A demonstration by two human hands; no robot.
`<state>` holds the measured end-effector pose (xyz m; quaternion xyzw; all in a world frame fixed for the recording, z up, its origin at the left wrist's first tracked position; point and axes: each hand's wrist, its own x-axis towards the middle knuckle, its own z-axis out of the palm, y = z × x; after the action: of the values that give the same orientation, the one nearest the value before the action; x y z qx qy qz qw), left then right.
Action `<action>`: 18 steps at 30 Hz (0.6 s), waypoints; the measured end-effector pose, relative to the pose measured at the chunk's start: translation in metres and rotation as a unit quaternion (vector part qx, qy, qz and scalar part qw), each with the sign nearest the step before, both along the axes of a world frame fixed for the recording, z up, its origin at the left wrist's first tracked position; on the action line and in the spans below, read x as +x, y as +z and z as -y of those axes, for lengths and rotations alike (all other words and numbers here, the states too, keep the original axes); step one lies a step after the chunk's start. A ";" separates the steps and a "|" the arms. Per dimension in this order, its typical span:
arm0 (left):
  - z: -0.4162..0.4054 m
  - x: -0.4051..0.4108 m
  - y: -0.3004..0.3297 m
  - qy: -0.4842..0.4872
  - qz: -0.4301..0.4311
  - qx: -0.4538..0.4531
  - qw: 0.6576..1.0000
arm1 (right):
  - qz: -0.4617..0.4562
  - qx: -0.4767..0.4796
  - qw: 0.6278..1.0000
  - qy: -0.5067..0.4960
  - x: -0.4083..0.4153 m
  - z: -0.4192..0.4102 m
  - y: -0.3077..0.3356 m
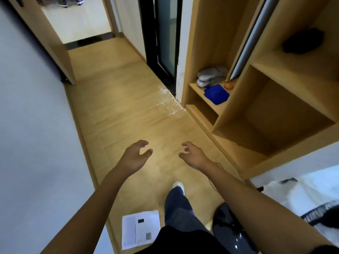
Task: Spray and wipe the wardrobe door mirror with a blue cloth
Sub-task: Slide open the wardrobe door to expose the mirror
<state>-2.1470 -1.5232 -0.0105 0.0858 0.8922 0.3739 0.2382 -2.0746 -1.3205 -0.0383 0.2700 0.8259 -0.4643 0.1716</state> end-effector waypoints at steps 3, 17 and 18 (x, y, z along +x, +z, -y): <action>-0.035 -0.061 0.000 -0.010 -0.003 0.000 1.000 | -0.006 0.000 1.000 -0.010 -0.056 -0.040 0.006; -0.193 -0.237 0.009 -0.079 0.014 0.041 0.996 | 0.002 0.013 0.990 -0.137 -0.195 -0.190 0.038; -0.202 -0.247 0.008 -0.088 0.018 0.044 0.995 | 0.005 0.014 0.989 -0.148 -0.201 -0.195 0.037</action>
<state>-2.3943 -1.3208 -0.0029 0.1675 0.8596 0.3918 0.2820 -2.2752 -1.1251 -0.0012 0.3943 0.7824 -0.4714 0.1009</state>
